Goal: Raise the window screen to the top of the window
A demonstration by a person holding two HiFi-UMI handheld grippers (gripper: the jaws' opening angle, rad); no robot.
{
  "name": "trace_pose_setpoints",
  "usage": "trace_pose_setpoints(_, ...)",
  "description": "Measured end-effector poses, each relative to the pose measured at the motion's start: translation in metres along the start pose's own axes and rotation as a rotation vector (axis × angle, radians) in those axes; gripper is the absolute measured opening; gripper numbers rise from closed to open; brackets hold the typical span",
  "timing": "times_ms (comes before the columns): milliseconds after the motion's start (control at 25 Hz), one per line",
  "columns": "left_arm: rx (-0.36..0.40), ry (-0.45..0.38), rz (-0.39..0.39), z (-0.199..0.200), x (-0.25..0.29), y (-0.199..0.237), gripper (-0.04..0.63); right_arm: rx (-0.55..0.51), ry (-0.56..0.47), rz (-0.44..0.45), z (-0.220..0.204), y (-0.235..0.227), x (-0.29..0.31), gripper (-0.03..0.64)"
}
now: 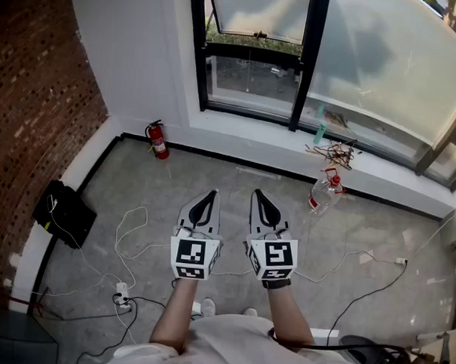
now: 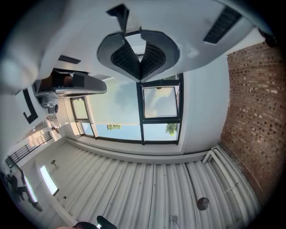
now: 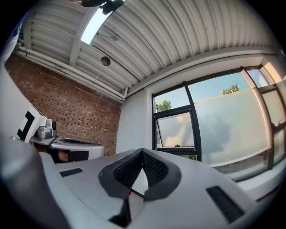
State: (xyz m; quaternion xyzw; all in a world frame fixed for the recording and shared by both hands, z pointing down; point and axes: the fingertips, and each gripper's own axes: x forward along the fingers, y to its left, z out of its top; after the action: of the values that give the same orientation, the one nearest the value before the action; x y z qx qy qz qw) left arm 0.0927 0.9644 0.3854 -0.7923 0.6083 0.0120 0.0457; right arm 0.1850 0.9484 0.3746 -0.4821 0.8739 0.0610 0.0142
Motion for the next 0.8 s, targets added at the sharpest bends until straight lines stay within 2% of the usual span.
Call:
trace_pose_setpoints(120, -0.010, -0.004, 0.002, -0.004, -0.006, 0.027, -0.006, -0.001, 0.011, -0.109, -0.001, 0.008, 0.011, -0.005)
trace_pose_setpoints(200, -0.017, -0.014, 0.006, -0.005, -0.010, 0.045, -0.006, -0.049, -0.005, -0.184, 0.004, 0.011, 0.016, 0.000)
trace_pose_setpoints(280, -0.032, -0.019, 0.010, -0.007, -0.012, 0.062, -0.006, -0.095, -0.020, -0.223, 0.010, 0.017, 0.024, 0.019)
trace_pose_setpoints(360, -0.049, -0.014, 0.007, -0.014, -0.014, 0.076, -0.006, -0.077, -0.021, -0.234, 0.009, 0.024, 0.035, 0.021)
trace_pose_setpoints(520, -0.085, -0.007, 0.007, -0.032, -0.019, 0.101, -0.006, -0.002, -0.014, -0.192, -0.005, 0.048, 0.051, 0.021)
trace_pose_setpoints(640, -0.122, -0.004, 0.037, -0.043, -0.012, 0.124, -0.006, -0.024, 0.005, -0.210, -0.016, 0.057, 0.060, 0.021)
trace_pose_setpoints(800, -0.141, 0.000, 0.053, -0.054, 0.011, 0.137, -0.006, -0.016, 0.058, -0.235, -0.032, 0.041, 0.085, 0.020)
